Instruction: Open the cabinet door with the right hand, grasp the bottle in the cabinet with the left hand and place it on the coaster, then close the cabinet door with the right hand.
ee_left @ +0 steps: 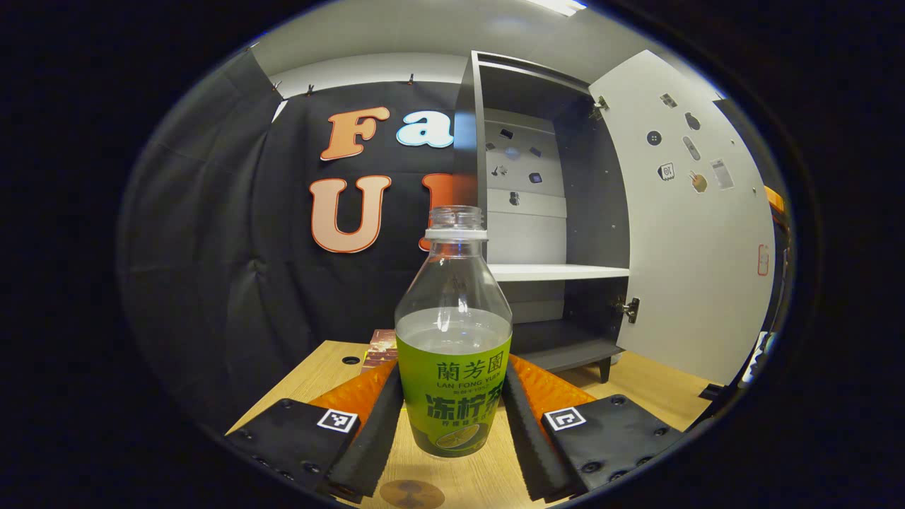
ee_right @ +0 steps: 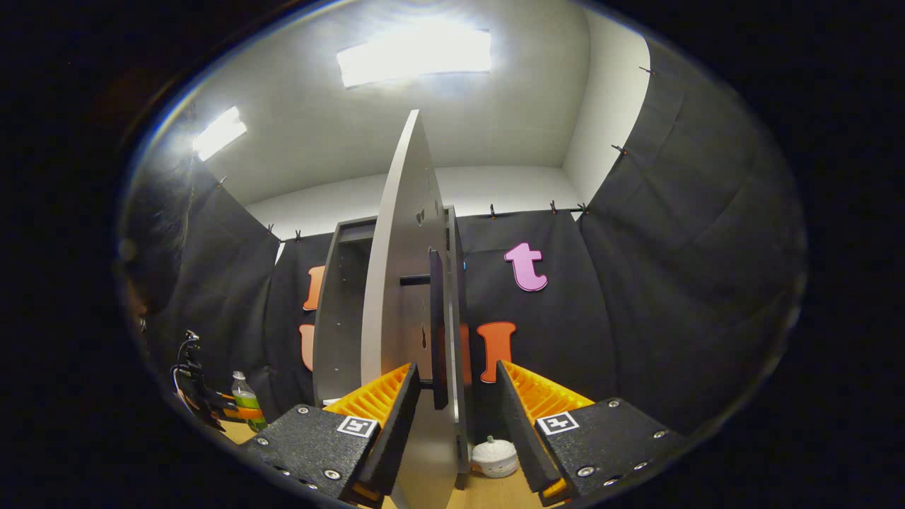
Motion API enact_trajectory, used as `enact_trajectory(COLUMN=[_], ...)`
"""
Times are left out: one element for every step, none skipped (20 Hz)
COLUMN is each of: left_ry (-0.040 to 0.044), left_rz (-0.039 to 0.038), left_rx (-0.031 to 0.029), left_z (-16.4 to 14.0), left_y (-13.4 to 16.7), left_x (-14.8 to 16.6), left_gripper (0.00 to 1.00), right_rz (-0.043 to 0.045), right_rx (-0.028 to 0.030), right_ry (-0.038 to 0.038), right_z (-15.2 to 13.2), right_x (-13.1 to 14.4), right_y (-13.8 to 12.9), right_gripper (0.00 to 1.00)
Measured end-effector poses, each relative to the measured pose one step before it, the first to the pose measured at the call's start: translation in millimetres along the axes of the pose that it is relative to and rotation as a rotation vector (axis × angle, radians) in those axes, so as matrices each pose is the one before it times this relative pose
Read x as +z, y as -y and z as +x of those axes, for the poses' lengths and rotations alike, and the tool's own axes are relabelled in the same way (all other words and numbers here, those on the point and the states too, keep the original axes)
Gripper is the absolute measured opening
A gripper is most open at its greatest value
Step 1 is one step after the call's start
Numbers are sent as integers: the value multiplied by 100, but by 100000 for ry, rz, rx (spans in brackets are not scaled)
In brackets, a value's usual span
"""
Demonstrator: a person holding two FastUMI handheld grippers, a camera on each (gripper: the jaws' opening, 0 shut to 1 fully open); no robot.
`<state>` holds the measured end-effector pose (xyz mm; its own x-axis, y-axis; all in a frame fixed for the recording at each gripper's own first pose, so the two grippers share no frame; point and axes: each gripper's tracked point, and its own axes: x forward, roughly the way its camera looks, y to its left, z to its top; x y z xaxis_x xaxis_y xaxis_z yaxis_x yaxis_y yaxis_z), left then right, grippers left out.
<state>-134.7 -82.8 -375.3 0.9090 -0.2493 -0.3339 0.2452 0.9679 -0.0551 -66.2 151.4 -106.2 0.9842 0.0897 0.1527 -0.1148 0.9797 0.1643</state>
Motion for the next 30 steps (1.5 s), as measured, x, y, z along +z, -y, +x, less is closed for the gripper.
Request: enact_trajectory(left_ry=[-1860, -610, -322, 37, -504, -697, -1001, -851, -874, -389, -558, -309, -761, -709, -637, -754, -390, -281, -253, -326, 107, 26, 300, -168, 137, 417, 1004, 825, 1330, 584], left_rz=[464, -44, -592, -692, -838, -771, -729, -631, -519, -632, -488, -346, -82, 180, 168, -40, -55, -273, -297, 13, 36, 73, -165, -1, -434, -462, 415, 2131, 2071, 948], left_rx=[1258, 1285, 1219, 959, 603, 263, 140, 66, 329, 396, 366, 678, 626, 598, 491, 229, 134, 192, 239, 958, 785, 280, 274, 496, -84, -339, -124, 1150, 2188, 1146], left_z=[-278, -320, -250, -233, -236, -110, -150, -178, -82, -170, -131, -170, 12, -175, -81, -70, -23, -84, 46, -96, 45, 23, 4, -12, 27, 47, -112, -119, 19, -65], left_y=[-723, -783, -642, -351, -417, -225, -288, -255, -223, -299, -329, -287, -334, -247, -310, -227, -93, -51, -46, -191, -292, -119, -58, -104, 3, 108, 44, -75, -490, -356], left_x=[-1171, -903, -624, -515, -796, -916, -922, -815, -734, -725, -768, -765, -738, -763, -591, -615, -512, -571, -467, -431, -434, -382, -219, -124, -204, -19, 179, 338, 193, 379], left_gripper=[79, 81, 81, 83, 83, 81, 81, 81, 81, 82, 81, 83, 83, 83, 83, 81, 81, 81, 81, 81, 81, 81, 81, 83, 80, 83, 83, 84, 84, 85], right_rz=[830, 1009, 884, 927, 855, 691, 509, 294, 421, 452, 565, 521, 363, 238, 83, -43, -146, -21, -46, 74, 181, 573, 819, 911, 731, 196, -5, -111, -195, -31], right_rx=[170, 64, 134, -5, 41, 73, 158, 60, 19, -18, 60, 116, 89, 28, -155, -172, -106, -237, -175, -298, 35, 59, -53, -165, -252, -129, -7, -6, -179, -35], right_ry=[-169, -279, -169, -15, 77, -40, 40, -94, -16, -98, 37, -15, -114, -120, 73, 124, 124, 249, 227, 105, -91, -432, -559, -497, -287, -346, -52, 52, 72, 230], right_z=[88, 62, -117, -34, 49, 0, -24, 20, -10, -6, -2, -11, 43, 65, -23, 55, 34, 103, 126, 183, 65, 126, -14, 133, 134, 166, 39, 43, 124, 22], right_x=[8, -63, -4, -38, 21, -62, 111, -146, 64, -88, 34, -31, -22, -42, 178, 61, 102, -4, 63, -16, 67, -69, -44, -35, 94, -66, -1, 41, 71, 14], right_y=[19, 46, 136, 30, 101, -49, -28, 10, 88, -5, 78, -3, -39, -4, 72, 74, -28, 98, -9, 134, 74, 9, 59, 9, 82, 144, -2, -7, 144, 27], right_gripper=[68, 68, 68, 68, 68, 68, 68, 68, 68, 68, 68, 68, 68, 68, 68, 68, 68, 68, 68, 68, 68, 68, 68, 68, 68, 68, 68, 68, 68, 68])
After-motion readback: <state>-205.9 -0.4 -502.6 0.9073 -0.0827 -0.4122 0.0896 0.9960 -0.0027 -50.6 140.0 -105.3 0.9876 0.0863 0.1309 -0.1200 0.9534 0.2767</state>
